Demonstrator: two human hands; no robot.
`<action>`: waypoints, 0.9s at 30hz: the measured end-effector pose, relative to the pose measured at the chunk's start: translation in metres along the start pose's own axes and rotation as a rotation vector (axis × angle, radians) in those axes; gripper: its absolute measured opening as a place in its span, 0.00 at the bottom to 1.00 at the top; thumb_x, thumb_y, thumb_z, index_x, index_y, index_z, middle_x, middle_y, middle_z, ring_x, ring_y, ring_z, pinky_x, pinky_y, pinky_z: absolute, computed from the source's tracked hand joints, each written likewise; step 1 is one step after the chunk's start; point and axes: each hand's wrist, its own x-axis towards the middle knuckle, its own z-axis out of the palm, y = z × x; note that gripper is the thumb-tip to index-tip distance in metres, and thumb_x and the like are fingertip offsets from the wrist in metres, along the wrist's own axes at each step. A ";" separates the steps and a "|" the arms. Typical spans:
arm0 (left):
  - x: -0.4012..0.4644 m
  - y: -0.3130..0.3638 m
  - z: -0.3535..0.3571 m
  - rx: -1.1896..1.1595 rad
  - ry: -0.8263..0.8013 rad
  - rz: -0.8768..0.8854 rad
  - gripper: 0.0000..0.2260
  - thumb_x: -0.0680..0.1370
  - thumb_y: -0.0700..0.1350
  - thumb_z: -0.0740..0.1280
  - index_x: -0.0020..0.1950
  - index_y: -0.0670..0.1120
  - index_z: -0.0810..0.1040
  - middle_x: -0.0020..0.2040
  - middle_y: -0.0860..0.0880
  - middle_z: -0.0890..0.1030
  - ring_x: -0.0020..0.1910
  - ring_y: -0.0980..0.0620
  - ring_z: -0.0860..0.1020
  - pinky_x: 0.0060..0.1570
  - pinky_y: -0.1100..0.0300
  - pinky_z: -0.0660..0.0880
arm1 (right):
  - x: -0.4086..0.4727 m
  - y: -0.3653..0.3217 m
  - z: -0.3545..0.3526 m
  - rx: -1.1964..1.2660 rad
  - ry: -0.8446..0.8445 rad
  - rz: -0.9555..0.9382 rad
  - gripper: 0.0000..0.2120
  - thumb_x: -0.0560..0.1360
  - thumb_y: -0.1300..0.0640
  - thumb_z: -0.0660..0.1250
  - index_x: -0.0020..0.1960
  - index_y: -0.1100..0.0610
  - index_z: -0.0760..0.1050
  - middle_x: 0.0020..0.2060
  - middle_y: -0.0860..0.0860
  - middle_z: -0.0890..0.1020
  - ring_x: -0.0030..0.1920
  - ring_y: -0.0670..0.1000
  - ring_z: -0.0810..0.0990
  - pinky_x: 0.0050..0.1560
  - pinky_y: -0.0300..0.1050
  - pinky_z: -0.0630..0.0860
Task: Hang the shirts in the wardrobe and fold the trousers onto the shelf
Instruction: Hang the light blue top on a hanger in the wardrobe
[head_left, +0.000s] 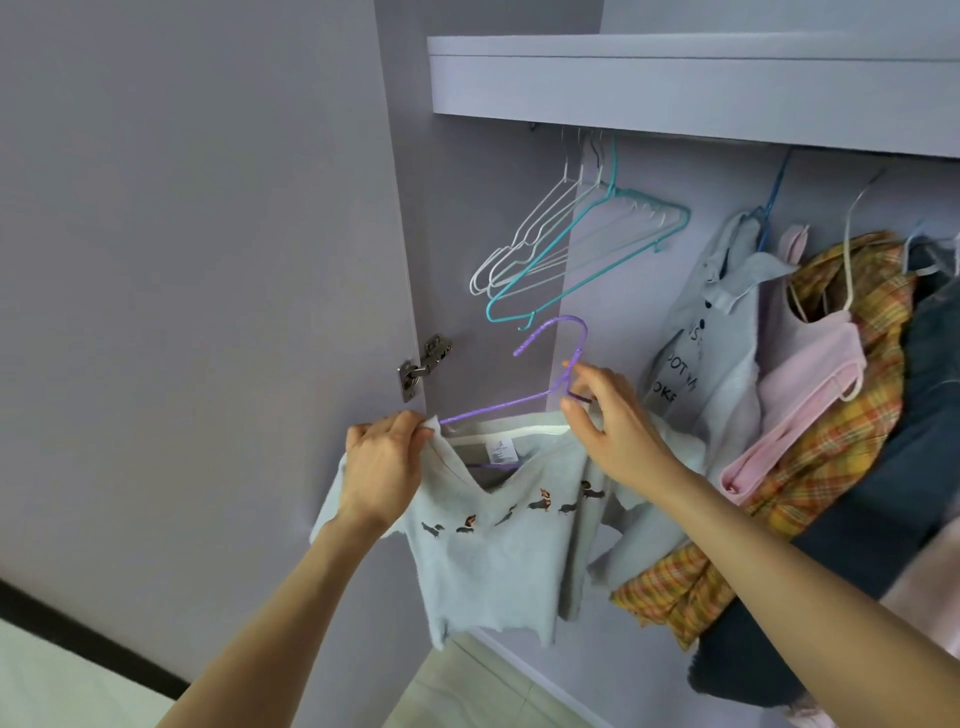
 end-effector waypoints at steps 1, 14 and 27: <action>0.000 -0.003 0.000 -0.013 0.007 -0.013 0.07 0.80 0.38 0.61 0.50 0.39 0.78 0.42 0.43 0.81 0.44 0.41 0.78 0.51 0.54 0.60 | -0.005 0.010 -0.003 -0.039 -0.043 0.029 0.17 0.77 0.57 0.63 0.66 0.57 0.69 0.49 0.49 0.74 0.54 0.50 0.71 0.54 0.43 0.68; 0.032 0.007 0.057 -0.114 -0.203 -0.016 0.11 0.81 0.41 0.59 0.58 0.41 0.77 0.54 0.43 0.79 0.56 0.40 0.73 0.64 0.53 0.58 | -0.046 0.039 -0.071 -0.177 -0.344 0.268 0.13 0.79 0.55 0.59 0.35 0.55 0.67 0.28 0.47 0.68 0.29 0.46 0.66 0.33 0.43 0.66; 0.136 0.112 0.032 -0.236 0.009 0.206 0.26 0.75 0.41 0.65 0.72 0.43 0.63 0.70 0.40 0.63 0.67 0.37 0.62 0.62 0.41 0.65 | 0.037 0.003 -0.081 -0.030 0.295 0.510 0.13 0.80 0.62 0.55 0.50 0.70 0.74 0.49 0.64 0.79 0.49 0.57 0.76 0.48 0.43 0.68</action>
